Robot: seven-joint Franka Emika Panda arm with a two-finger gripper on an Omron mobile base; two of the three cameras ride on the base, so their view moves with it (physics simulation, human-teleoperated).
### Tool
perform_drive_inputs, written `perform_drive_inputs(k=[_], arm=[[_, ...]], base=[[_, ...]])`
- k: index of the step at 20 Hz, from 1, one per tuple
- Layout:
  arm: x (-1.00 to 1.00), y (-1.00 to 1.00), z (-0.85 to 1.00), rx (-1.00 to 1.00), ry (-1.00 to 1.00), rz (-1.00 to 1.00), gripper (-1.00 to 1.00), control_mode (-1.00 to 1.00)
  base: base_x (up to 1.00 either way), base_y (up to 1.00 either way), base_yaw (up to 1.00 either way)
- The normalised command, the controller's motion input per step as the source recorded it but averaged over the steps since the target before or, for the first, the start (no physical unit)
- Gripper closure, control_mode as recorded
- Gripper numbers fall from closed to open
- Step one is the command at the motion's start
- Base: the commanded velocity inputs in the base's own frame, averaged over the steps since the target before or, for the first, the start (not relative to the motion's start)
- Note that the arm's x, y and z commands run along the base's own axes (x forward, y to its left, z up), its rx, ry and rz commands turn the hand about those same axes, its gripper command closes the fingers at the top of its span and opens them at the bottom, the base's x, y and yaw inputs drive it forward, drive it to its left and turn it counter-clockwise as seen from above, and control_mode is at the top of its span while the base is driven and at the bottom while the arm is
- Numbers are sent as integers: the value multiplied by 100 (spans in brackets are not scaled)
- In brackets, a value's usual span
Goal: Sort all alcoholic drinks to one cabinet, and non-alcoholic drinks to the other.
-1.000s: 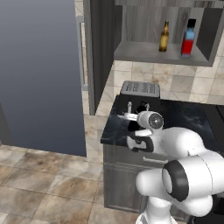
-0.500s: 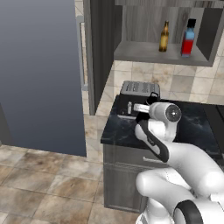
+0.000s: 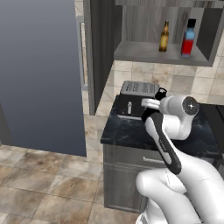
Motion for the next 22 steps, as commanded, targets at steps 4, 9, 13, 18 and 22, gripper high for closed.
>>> perform_drive_inputs(k=[4, 9, 13, 18, 22], arm=[[-38, -3, 41, 2, 5, 2, 100, -100], [-29, 0, 36, 0, 1, 2, 100, -100], [-25, 0, 25, -1, -1, 1, 100, -100], [-22, 0, 17, -6, -6, 0, 100, -100], [-18, 0, 16, -10, -11, 0, 100, -100]], base=[[0, 0, 0], [0, 0, 0], [0, 0, 0], [0, 0, 0], [0, 0, 0]])
